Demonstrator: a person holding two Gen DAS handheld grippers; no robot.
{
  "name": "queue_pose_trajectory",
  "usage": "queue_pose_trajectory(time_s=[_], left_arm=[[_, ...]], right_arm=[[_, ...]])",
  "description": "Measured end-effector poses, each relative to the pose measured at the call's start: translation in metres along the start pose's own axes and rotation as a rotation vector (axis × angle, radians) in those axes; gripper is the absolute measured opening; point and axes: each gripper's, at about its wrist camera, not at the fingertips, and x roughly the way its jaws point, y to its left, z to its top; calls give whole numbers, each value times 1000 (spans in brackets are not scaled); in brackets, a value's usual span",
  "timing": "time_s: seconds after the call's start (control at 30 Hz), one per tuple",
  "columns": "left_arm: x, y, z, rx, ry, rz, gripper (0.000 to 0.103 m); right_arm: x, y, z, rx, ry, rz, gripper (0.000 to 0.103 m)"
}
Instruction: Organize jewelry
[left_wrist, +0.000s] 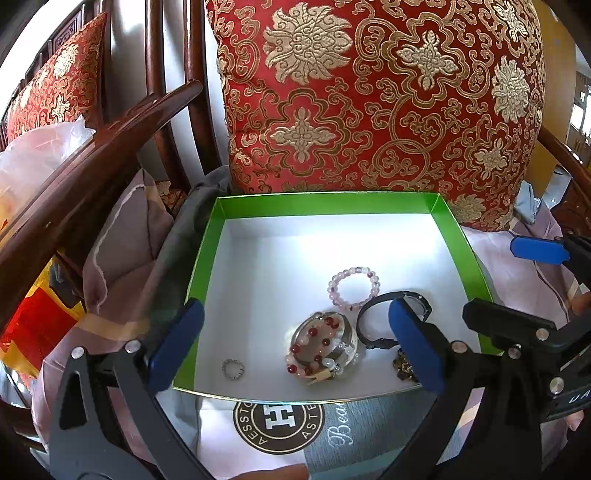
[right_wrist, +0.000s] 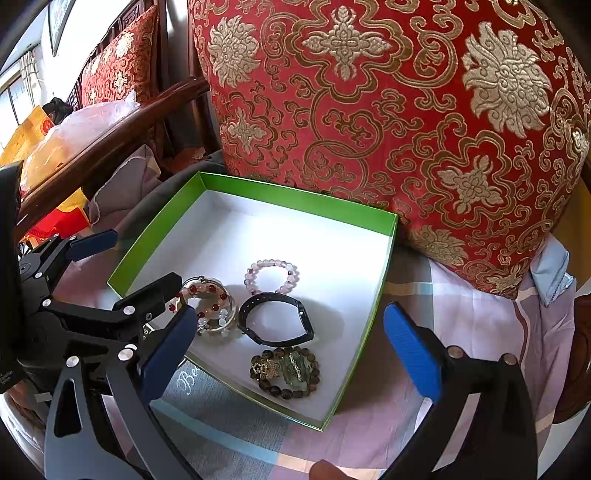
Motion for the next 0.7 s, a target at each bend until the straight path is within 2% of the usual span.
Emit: queue_pose_trajectory(time_s=[0.7], left_arm=[[4, -2, 0, -3, 27, -8, 101]], right_arm=[[2, -2, 0, -6, 6, -9, 101]])
